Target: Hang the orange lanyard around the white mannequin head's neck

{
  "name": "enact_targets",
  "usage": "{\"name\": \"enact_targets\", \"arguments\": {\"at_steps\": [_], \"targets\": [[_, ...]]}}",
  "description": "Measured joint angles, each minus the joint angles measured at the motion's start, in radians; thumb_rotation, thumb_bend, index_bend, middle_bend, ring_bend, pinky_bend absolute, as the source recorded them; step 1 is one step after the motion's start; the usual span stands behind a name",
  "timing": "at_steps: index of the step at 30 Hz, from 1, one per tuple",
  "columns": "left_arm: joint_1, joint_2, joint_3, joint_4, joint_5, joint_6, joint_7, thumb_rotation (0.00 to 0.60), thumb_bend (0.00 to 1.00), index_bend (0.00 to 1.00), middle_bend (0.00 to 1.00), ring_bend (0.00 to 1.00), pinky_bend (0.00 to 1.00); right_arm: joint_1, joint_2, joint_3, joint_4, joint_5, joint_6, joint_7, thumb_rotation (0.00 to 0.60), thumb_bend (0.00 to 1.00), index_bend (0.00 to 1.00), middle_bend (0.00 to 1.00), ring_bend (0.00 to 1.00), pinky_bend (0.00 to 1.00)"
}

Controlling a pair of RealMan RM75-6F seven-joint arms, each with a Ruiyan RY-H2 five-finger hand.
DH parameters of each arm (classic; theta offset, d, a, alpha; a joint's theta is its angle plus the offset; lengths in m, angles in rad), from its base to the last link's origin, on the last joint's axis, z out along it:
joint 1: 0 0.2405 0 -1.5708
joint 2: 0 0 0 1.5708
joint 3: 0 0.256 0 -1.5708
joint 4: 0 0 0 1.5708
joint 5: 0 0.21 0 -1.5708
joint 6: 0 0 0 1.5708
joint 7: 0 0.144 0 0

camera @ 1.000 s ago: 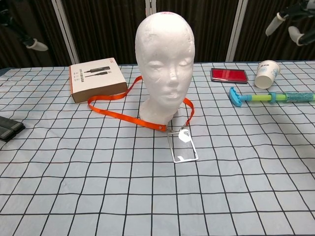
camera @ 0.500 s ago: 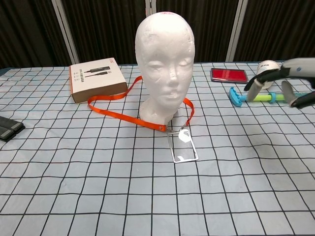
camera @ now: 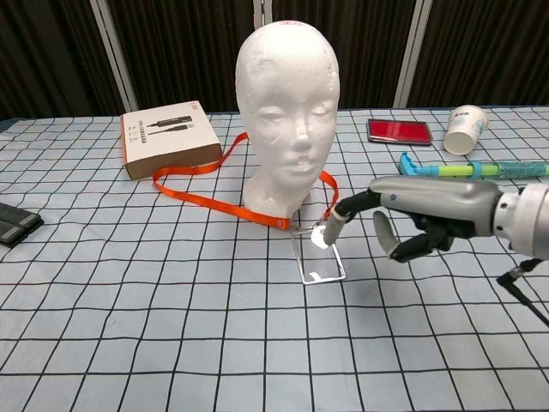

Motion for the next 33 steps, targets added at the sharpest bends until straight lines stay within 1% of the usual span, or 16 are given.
{"name": "enact_targets", "arguments": {"at_steps": [7, 15, 23, 33], "targets": [[0.006, 0.006, -0.015, 0.014, -0.001, -0.024, -0.022, 0.6, 0.0, 0.0, 0.0, 0.0, 0.0, 0.015, -0.087, 0.008, 0.014, 0.068, -0.018, -0.094, 0.6, 1.0, 0.32, 0.23, 0.19, 0.15], [0.013, 0.01, -0.027, 0.02, 0.001, -0.045, -0.037, 0.6, 0.0, 0.0, 0.0, 0.0, 0.0, 0.025, -0.149, 0.008, 0.056, 0.123, -0.031, -0.158, 0.6, 1.0, 0.32, 0.23, 0.19, 0.15], [0.022, 0.01, -0.04, 0.022, 0.009, -0.058, -0.04, 0.6, 0.0, 0.0, 0.0, 0.0, 0.0, 0.024, -0.173, -0.007, 0.084, 0.134, -0.031, -0.177, 0.6, 1.0, 0.32, 0.23, 0.19, 0.15], [0.03, 0.006, -0.052, 0.025, 0.014, -0.067, -0.034, 0.6, 0.0, 0.0, 0.0, 0.0, 0.0, 0.02, -0.161, -0.026, 0.081, 0.138, -0.044, -0.165, 0.6, 1.0, 0.32, 0.23, 0.19, 0.15]]}}
